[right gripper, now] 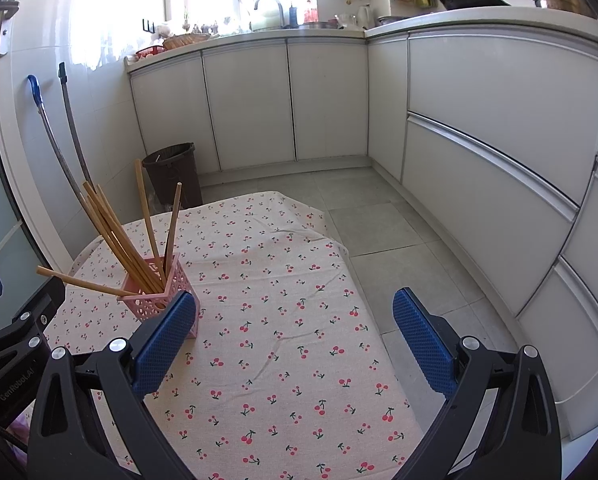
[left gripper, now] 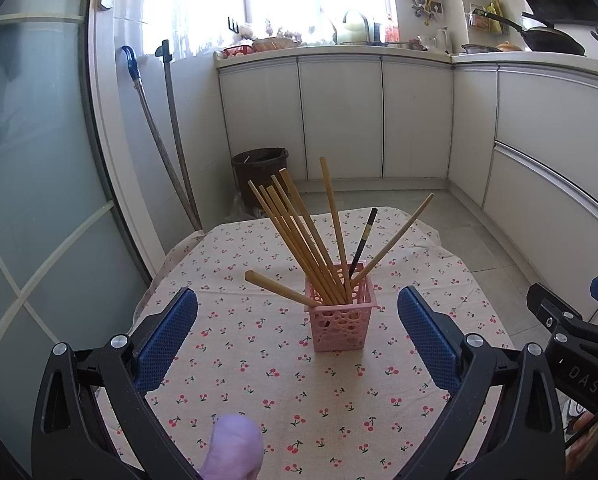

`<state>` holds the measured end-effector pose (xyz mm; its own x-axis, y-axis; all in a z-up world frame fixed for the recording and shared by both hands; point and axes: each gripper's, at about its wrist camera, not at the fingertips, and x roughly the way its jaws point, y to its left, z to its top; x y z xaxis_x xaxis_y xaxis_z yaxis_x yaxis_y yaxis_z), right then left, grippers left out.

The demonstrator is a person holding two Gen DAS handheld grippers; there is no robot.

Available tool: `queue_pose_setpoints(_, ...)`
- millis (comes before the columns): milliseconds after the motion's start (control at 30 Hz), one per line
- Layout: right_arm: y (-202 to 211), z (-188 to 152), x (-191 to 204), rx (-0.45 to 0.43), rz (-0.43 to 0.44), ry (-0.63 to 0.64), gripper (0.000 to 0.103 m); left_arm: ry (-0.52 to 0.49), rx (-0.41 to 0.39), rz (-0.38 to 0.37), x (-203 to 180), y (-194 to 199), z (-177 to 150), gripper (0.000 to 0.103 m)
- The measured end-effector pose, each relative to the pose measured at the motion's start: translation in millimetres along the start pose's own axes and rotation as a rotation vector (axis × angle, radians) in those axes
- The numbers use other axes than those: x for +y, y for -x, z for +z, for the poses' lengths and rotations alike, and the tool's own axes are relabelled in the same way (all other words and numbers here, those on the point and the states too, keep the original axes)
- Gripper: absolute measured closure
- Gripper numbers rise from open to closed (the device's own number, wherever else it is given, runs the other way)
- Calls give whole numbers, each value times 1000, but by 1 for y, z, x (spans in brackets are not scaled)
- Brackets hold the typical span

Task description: Organize utensils

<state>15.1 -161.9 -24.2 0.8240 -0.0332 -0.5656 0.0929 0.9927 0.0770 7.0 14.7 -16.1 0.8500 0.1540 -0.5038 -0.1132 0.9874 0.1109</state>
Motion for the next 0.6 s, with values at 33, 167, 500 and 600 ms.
queue_pose_setpoints(33, 0, 0, 0, 1, 0, 0, 7, -1, 1, 1, 0, 0, 0, 7)
queue_pose_setpoints(167, 0, 0, 0, 3, 0, 0, 7, 0, 2, 2, 0, -1, 0, 7)
queue_pose_setpoints(500, -1, 0, 1, 5, -2, 0, 7, -3, 5, 2, 1, -2, 0, 7)
queue_pose_setpoints(600, -1, -1, 1, 7, -1, 0, 7, -4, 6, 4, 1, -2, -1, 7)
